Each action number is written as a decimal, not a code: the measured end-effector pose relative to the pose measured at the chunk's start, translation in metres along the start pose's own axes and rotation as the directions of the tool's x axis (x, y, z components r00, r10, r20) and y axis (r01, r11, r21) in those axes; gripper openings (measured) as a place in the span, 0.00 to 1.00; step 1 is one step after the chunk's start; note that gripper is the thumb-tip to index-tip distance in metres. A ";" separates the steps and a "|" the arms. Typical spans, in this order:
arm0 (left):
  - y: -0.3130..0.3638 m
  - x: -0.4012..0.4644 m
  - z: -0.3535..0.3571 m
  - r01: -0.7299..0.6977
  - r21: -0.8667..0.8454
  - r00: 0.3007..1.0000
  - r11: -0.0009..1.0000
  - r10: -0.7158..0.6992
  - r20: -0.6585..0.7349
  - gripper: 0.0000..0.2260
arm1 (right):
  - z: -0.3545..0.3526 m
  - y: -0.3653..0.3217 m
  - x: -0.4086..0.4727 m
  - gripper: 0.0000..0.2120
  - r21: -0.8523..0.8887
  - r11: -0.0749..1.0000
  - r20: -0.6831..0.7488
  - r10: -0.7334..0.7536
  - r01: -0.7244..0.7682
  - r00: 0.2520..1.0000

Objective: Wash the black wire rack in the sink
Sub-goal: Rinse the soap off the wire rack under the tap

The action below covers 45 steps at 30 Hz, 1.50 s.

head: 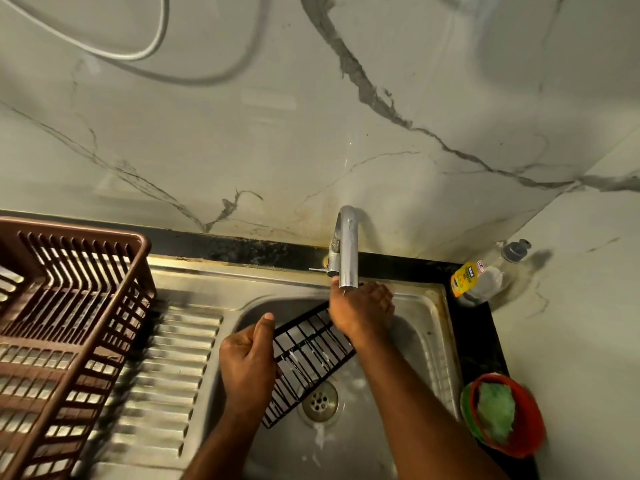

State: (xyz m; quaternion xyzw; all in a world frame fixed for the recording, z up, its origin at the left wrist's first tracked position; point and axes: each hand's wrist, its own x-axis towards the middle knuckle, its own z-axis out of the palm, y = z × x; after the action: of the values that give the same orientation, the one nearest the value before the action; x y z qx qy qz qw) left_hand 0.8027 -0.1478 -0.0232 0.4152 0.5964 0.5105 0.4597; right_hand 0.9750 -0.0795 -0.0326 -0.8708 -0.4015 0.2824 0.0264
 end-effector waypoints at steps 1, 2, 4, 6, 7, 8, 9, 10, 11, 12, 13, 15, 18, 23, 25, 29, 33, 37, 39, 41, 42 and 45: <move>0.000 0.000 -0.001 0.006 -0.005 1.000 1.000 -0.006 0.009 0.26 | 0.001 0.006 0.014 0.41 0.037 0.998 -0.014 0.054 -0.054 0.998; 0.000 0.001 -0.002 0.011 -0.010 1.000 1.000 -0.010 0.016 0.25 | 0.002 0.011 0.023 0.38 0.098 0.992 -0.014 0.083 -0.082 0.996; -0.001 0.006 -0.007 0.015 -0.022 1.000 1.000 -0.015 0.001 0.24 | 0.001 0.017 0.034 0.31 0.181 0.983 0.060 0.017 -0.028 0.998; 0.000 0.011 -0.013 0.037 -0.095 0.999 0.995 -0.036 0.006 0.24 | -0.007 0.023 0.037 0.32 0.306 0.952 0.159 -0.064 0.013 0.985; 0.000 0.014 -0.015 0.055 -0.143 0.998 0.988 -0.055 0.006 0.23 | -0.014 0.026 0.035 0.35 0.408 0.913 0.208 -0.076 -0.016 0.975; 0.001 0.016 -0.017 0.077 -0.185 0.997 0.980 -0.079 -0.002 0.23 | -0.021 0.031 0.033 0.36 0.518 0.854 0.259 -0.098 -0.053 0.961; -0.001 0.018 -0.019 0.100 -0.215 0.994 0.971 -0.106 -0.013 0.24 | -0.026 0.036 0.034 0.34 0.615 0.784 0.302 -0.136 -0.083 0.944; -0.005 0.020 -0.022 0.125 -0.226 0.991 0.966 -0.134 -0.023 0.26 | -0.032 0.040 0.033 0.31 0.689 0.718 0.334 -0.197 -0.096 0.922; -0.009 0.023 -0.025 0.147 -0.229 0.987 0.962 -0.157 -0.024 0.26 | -0.037 0.043 0.032 0.29 0.716 0.693 0.330 -0.231 -0.083 0.915; -0.013 0.025 -0.028 0.162 -0.215 0.985 0.963 -0.170 -0.016 0.25 | -0.041 0.045 0.031 0.28 0.732 0.679 0.308 -0.256 -0.056 0.917; -0.017 0.028 -0.032 0.170 -0.181 0.985 0.969 -0.173 -0.001 0.22 | -0.044 0.044 0.029 0.26 0.738 0.675 0.278 -0.276 -0.020 0.920; -0.024 0.034 -0.038 0.164 -0.078 0.985 0.983 -0.160 0.064 0.21 | -0.046 0.038 0.017 0.21 0.746 0.662 0.201 -0.325 0.070 0.924; -0.029 0.043 -0.044 0.188 0.074 0.973 0.979 -0.196 0.124 0.21 | -0.045 0.030 0.003 0.19 0.755 0.636 0.145 -0.400 0.160 0.905; -0.020 0.056 -0.041 -0.148 0.559 0.966 0.816 -0.001 0.258 0.23 | -0.049 0.017 -0.016 0.10 0.699 0.668 0.093 -0.440 0.257 0.893; -0.010 0.050 -0.014 -0.225 0.571 0.937 0.789 0.014 0.350 0.26 | -0.042 0.004 -0.024 0.12 0.623 0.714 0.073 -0.458 0.318 0.886; -0.005 0.039 0.036 -0.071 0.431 0.981 0.900 -0.016 0.196 0.25 | -0.018 -0.017 -0.038 0.18 0.296 0.810 0.012 -0.533 0.506 0.846; -0.003 0.035 0.048 0.168 0.246 0.983 0.955 -0.180 0.026 0.23 | -0.019 -0.025 -0.054 0.25 0.109 0.793 -0.087 -0.594 0.600 0.800; 0.000 0.029 0.049 0.199 0.102 0.980 0.975 -0.199 -0.010 0.28 | -0.022 -0.019 -0.038 0.33 -0.015 0.872 0.081 -0.487 0.489 0.870; 0.004 0.026 0.050 0.206 0.057 0.977 0.977 -0.202 -0.064 0.28 | -0.027 -0.015 -0.024 0.47 0.202 0.942 0.066 -0.288 0.269 0.955; 0.008 0.024 0.052 0.208 0.030 0.975 0.978 -0.204 -0.090 0.24 | -0.029 -0.008 -0.006 0.49 0.274 0.935 0.018 -0.238 0.224 0.971; 0.009 0.024 0.053 0.204 0.027 0.975 0.979 -0.201 -0.093 0.23 | -0.030 -0.005 0.000 0.46 0.261 0.939 0.035 -0.239 0.222 0.971; 0.013 0.023 0.057 0.160 0.038 0.983 0.986 -0.155 -0.102 0.22 | -0.038 -0.007 -0.015 0.36 0.224 0.959 0.020 -0.183 0.174 0.983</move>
State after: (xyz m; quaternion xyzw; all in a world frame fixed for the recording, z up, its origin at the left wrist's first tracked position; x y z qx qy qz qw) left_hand 0.8527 -0.1109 -0.0162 0.3515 0.6610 0.4786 0.4587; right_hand 0.9823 -0.0787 0.0080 -0.8168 -0.4448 0.3394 0.1407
